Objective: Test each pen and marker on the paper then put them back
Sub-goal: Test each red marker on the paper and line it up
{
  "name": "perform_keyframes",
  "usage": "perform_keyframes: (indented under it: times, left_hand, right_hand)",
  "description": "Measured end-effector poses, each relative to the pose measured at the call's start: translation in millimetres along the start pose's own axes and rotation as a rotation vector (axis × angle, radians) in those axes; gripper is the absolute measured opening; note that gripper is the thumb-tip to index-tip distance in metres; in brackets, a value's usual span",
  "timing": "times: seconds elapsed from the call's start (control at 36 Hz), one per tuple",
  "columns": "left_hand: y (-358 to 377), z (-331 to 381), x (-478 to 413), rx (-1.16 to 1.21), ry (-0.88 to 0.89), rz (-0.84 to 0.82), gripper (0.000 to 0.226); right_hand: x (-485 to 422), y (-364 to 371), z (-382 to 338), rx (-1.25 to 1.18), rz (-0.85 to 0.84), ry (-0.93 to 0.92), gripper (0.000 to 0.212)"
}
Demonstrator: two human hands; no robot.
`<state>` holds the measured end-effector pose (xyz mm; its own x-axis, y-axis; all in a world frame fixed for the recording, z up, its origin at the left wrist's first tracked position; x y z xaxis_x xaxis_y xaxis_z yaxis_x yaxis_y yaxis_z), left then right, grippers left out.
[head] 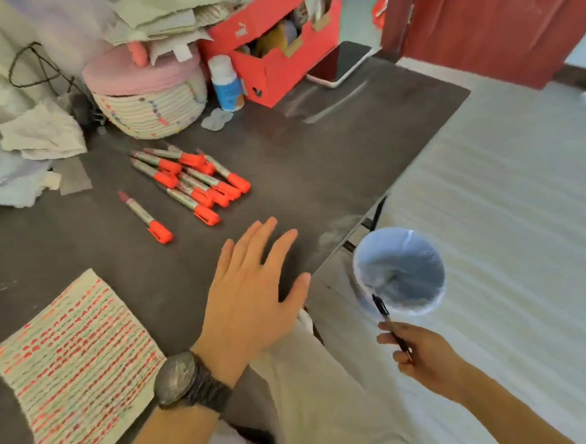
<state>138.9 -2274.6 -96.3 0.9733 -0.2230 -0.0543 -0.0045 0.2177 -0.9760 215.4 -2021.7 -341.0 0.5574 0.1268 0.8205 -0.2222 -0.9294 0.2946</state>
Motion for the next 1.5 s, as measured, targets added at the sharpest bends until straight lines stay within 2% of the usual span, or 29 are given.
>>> perform_keyframes:
  times: [0.06,0.17,0.28,0.47,0.61,0.72,0.86,0.97,1.03,1.11,1.31,1.42,1.5]
  left_hand:
    - [5,8,-19,-0.009,0.058,-0.033,0.065]
    - [17,15,-51,-0.034,0.129,-0.094,0.067]
    - [26,20,-67,0.058,0.133,-0.089,0.066]
    - [29,15,-68,0.147,0.075,-0.046,0.061]
    - [29,14,-70,0.153,0.056,-0.058,0.059]
    - [30,14,-71,0.144,0.057,-0.061,0.06]
    - [30,14,-73,0.142,0.059,-0.052,0.059]
    - [29,13,-74,0.155,0.058,-0.038,0.057]
    - [29,13,-73,0.152,0.058,-0.035,0.057]
    - [28,13,-73,0.149,0.056,-0.03,0.057]
    - [25,14,-71,0.17,0.065,0.003,0.054]
    - [24,13,-66,0.201,0.044,0.032,0.05]
    - [22,10,-58,0.228,0.006,0.019,0.046]
  right_hand:
    - [-18,-11,5,0.062,0.045,0.024,0.023]
    - [-48,-20,9,0.214,0.134,0.057,0.031]
    - [-81,-26,3,0.248,0.275,0.074,0.034]
    - [-137,-30,-30,0.263,0.37,0.111,0.013]
    - [-165,-33,-51,0.457,0.409,0.152,0.021]
    - [-187,-39,-68,0.575,0.441,0.069,0.03]
    - [-195,-45,-63,0.816,0.579,0.088,0.047]
    - [-196,-36,-32,1.238,0.449,0.157,0.058]
    - [-192,-32,-23,1.347,0.418,0.143,0.062]
    - [-185,-28,-26,1.379,0.42,0.12,0.063]
    - [-158,-19,-64,1.367,0.418,-0.018,0.048]
    - [-129,-2,-88,1.312,0.364,-0.173,0.04]
    - [-96,20,-106,1.241,0.295,-0.384,0.042]
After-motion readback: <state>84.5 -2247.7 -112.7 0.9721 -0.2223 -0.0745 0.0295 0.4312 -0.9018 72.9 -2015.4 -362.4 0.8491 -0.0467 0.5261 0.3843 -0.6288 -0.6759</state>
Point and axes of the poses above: each hand's wrist, its own x-axis away from the middle knuckle, its own y-axis out of the palm, z = x × y, the point moved 8 cm from there along -x, towards the middle knuckle
